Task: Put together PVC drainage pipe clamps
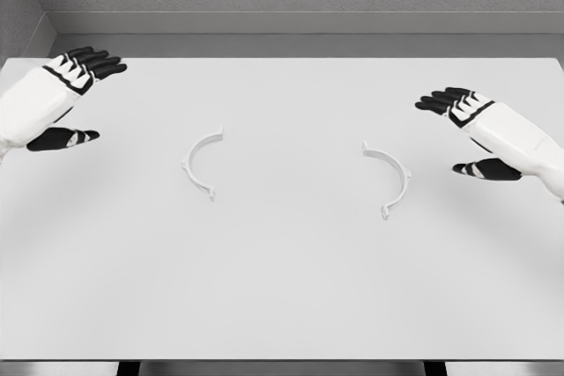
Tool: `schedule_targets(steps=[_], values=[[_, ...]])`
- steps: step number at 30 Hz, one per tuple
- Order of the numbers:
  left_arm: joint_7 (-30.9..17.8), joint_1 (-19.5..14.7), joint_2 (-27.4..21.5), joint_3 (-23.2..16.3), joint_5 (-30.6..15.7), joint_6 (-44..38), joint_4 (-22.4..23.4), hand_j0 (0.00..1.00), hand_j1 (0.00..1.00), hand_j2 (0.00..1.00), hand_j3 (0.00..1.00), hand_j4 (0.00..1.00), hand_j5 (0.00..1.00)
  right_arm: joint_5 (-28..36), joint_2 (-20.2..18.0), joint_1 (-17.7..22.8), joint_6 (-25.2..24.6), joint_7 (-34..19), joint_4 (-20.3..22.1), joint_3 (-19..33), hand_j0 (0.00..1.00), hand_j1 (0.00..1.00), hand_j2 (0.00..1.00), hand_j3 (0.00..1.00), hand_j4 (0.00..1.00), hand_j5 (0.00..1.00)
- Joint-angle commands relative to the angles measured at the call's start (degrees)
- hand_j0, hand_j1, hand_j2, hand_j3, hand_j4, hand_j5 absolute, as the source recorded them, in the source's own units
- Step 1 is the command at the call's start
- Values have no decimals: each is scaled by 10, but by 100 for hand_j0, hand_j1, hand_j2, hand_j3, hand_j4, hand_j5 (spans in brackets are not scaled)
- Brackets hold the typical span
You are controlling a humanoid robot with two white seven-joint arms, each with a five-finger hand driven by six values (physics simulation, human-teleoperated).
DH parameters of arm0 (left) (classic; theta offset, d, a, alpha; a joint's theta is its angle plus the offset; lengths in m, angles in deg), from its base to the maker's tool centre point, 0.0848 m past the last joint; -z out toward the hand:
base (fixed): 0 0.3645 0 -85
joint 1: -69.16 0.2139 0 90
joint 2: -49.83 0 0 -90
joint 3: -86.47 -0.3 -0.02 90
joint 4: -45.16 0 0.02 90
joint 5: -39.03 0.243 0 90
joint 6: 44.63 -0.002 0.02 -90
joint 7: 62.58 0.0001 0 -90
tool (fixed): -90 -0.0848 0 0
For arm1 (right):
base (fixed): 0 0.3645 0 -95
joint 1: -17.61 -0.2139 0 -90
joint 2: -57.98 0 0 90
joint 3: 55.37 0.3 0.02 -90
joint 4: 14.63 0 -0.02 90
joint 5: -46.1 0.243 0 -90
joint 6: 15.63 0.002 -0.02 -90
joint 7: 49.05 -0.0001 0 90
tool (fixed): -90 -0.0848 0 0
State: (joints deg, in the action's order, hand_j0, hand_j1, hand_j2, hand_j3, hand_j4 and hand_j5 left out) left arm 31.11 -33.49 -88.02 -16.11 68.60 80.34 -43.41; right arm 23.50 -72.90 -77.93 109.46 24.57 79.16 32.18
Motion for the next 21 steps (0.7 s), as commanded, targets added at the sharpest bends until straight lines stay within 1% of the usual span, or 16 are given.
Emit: schedule_targets(steps=[1,3,5,6,7,8,9,10,11,15,18,19,21], values=[[1,0,8,-4,18,0,-13,100,100,100,100,100,100,5,-3,1,-1,3,-4,2,100,100,100,100,100,100],[1,-1,19,-5,19,0,-21,100,100,100,100,100,100,5,-1,-1,-1,0,-10,2,100,100,100,100,100,100],[1,-2,21,-12,19,0,-21,100,100,100,100,100,100,5,2,-4,-1,3,-39,-6,100,100,100,100,100,100],[1,-2,21,-13,18,0,-22,100,100,100,100,100,100,1,7,-11,-1,2,-40,-19,100,100,100,100,100,100],[1,-2,25,-13,19,0,-22,100,100,100,100,100,100,-11,20,-13,-1,1,-44,-26,100,100,100,100,100,100],[1,-1,26,-13,19,0,-22,100,100,100,100,100,100,-51,34,-15,-1,3,-50,-27,100,100,100,100,100,100],[1,-1,26,-13,19,0,-21,100,100,100,100,100,100,-63,45,-30,-1,2,-54,-27,100,100,100,100,100,100],[1,-1,26,-13,19,0,-21,100,100,100,100,100,100,-74,48,-33,-1,3,-68,-27,100,100,100,100,100,100],[1,-1,27,-13,19,0,-21,100,100,100,100,100,100,-85,63,-44,-1,3,-76,-27,100,100,100,100,100,100],[1,-2,28,-19,21,0,-21,100,100,100,100,100,100,-87,63,-46,-1,2,-80,-27,100,100,100,100,100,100],[1,-2,43,-27,24,0,-16,100,100,100,100,100,100,-87,62,-45,-1,1,-79,-36,100,100,100,100,100,100],[1,-2,56,-30,26,0,-16,100,100,100,100,100,100,-87,63,-46,-1,2,-77,-36,100,100,100,100,100,100],[1,-3,79,-39,60,0,-13,100,100,100,100,100,100,-88,63,-46,-1,1,-78,-38,100,100,100,100,100,100]])
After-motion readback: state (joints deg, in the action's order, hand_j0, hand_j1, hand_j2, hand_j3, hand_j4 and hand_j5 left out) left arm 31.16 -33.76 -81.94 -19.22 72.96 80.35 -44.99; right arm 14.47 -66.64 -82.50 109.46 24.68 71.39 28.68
